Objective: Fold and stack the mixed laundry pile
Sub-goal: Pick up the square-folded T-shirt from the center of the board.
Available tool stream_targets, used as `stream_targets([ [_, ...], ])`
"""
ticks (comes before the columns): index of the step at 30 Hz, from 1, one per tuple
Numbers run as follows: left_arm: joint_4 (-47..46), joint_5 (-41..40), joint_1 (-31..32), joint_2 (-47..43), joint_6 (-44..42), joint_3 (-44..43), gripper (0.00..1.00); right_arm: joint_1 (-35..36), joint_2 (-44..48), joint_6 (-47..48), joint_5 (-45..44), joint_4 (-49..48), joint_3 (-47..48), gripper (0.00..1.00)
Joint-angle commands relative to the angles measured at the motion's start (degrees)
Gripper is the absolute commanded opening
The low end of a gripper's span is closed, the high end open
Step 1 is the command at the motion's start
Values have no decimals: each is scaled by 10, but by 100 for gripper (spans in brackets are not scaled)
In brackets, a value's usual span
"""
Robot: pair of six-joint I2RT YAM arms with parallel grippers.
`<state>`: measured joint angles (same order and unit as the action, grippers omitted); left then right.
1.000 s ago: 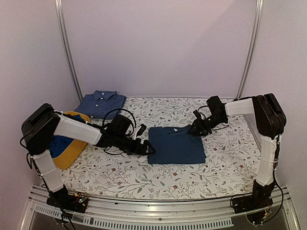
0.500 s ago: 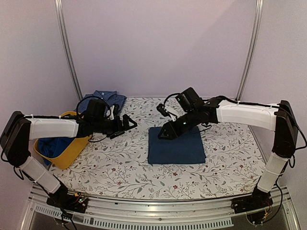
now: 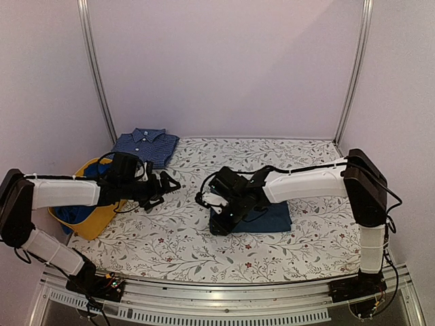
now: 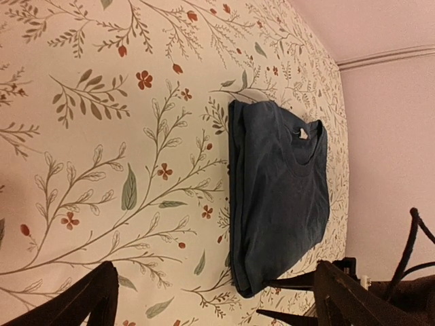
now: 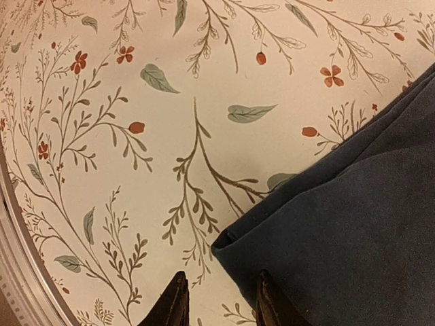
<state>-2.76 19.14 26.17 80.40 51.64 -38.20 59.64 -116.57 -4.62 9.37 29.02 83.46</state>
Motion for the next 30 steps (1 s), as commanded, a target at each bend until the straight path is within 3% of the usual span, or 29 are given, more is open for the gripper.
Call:
stream_targets([
  [1,-2,0,-7,-19,12,18,100,10,-32,21,-46,6,38,32],
  [13,-18,9,-19,6,28,30,100,58,-124,61,-179,58,55,28],
  [16,-22,11,-20,14,28,28,100,64,-129,71,-202,63,56,17],
  [18,-29,16,-19,20,30,29,100,64,-121,71,-207,59,59,2],
  [30,-163,65,3,97,89,32,100,-23,19,16,-15,-64,17,0],
])
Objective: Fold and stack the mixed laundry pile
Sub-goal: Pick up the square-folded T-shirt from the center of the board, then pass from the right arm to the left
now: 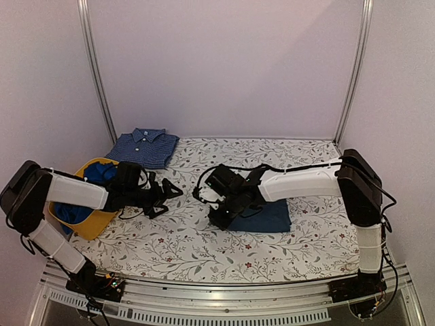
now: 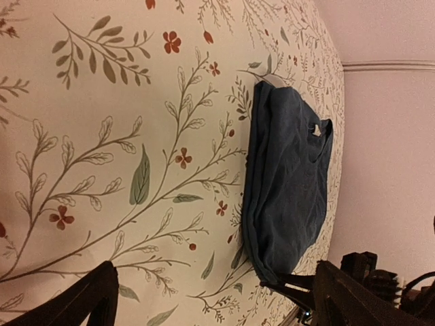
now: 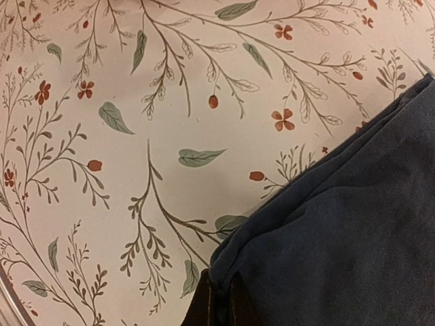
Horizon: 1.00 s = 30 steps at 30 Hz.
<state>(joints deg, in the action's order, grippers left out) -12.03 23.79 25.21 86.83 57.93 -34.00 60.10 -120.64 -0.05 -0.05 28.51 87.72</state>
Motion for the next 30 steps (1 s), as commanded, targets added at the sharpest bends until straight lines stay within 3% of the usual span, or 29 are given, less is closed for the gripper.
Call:
stream_targets([
  [1,-83,19,20,44,32,-19,100,-31,64,-31,88,-65,-32,0],
  [15,-256,55,96,234,176,-104,99,-35,91,-44,119,-110,-67,0],
  [30,-309,75,143,329,221,-155,64,-35,65,-45,120,-107,-22,2],
])
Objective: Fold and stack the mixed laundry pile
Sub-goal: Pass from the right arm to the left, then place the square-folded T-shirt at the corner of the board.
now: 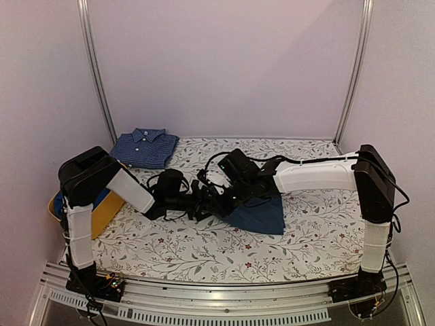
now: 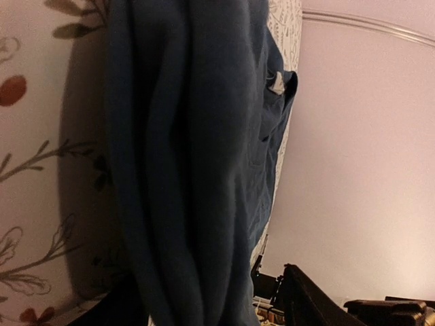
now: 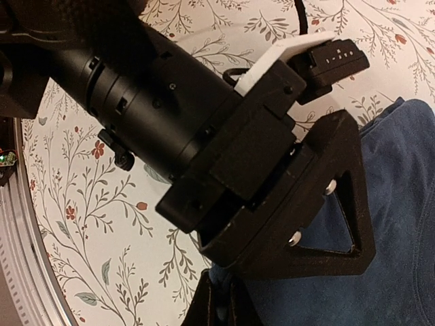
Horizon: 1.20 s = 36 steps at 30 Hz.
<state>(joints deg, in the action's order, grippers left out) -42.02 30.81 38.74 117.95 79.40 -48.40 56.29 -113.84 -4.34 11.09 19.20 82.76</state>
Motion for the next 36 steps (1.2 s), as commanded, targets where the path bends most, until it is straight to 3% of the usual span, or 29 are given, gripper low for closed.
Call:
stream_targets([
  [1,-12,4,9,20,9,-12,63,3,-6,0,9,-12,32,2],
  [6,-7,3,8,31,3,-20,53,3,-13,10,15,-7,33,3],
  [10,15,13,3,40,-16,-34,25,3,-10,20,30,-7,32,7],
  [12,89,8,-1,36,-48,-53,10,3,-5,22,24,-4,32,13],
  [14,167,-11,-3,22,-91,-70,3,2,10,21,17,2,27,22],
  [18,382,-81,-6,0,-241,-157,0,-10,67,5,14,2,-14,40],
  [22,626,-191,-8,27,-401,-309,0,-36,145,-16,12,-1,-75,49],
  [25,751,-263,-15,68,-505,-427,0,-61,205,-40,5,-9,-134,57],
  [30,860,-332,-44,123,-627,-580,0,-111,284,-70,4,-20,-214,66],
  [36,930,-376,-75,178,-710,-722,0,-141,324,-85,3,-16,-263,67],
])
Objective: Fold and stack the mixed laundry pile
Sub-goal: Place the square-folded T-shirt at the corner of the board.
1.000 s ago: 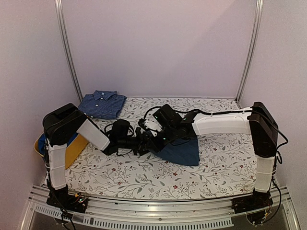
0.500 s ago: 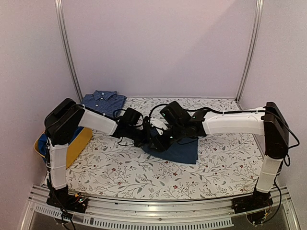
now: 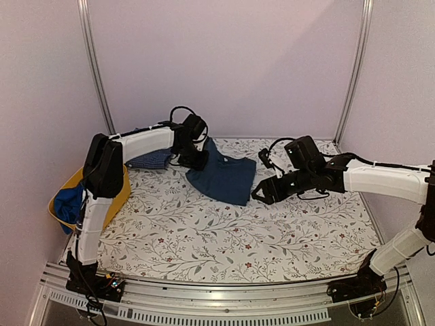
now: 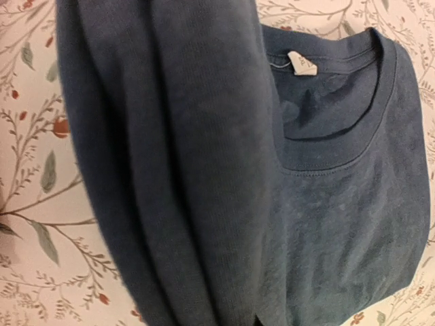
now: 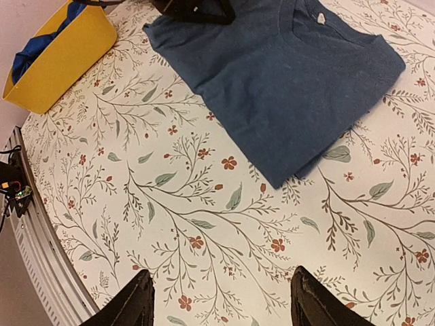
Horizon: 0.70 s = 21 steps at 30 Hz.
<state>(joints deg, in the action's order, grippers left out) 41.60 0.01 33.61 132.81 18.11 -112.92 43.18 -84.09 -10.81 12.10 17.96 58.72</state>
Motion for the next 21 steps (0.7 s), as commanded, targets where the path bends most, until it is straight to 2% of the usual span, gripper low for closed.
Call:
stream_targets([
  [1,105,-83,-28,37,-108,-97,0,-12,31,-22,-7,-2,-26,67],
  [5,116,-119,-46,46,-139,-142,0,-13,31,-25,-5,1,-29,67],
  [21,116,-95,-107,-19,-195,-191,0,-13,-4,-18,-5,6,0,68],
])
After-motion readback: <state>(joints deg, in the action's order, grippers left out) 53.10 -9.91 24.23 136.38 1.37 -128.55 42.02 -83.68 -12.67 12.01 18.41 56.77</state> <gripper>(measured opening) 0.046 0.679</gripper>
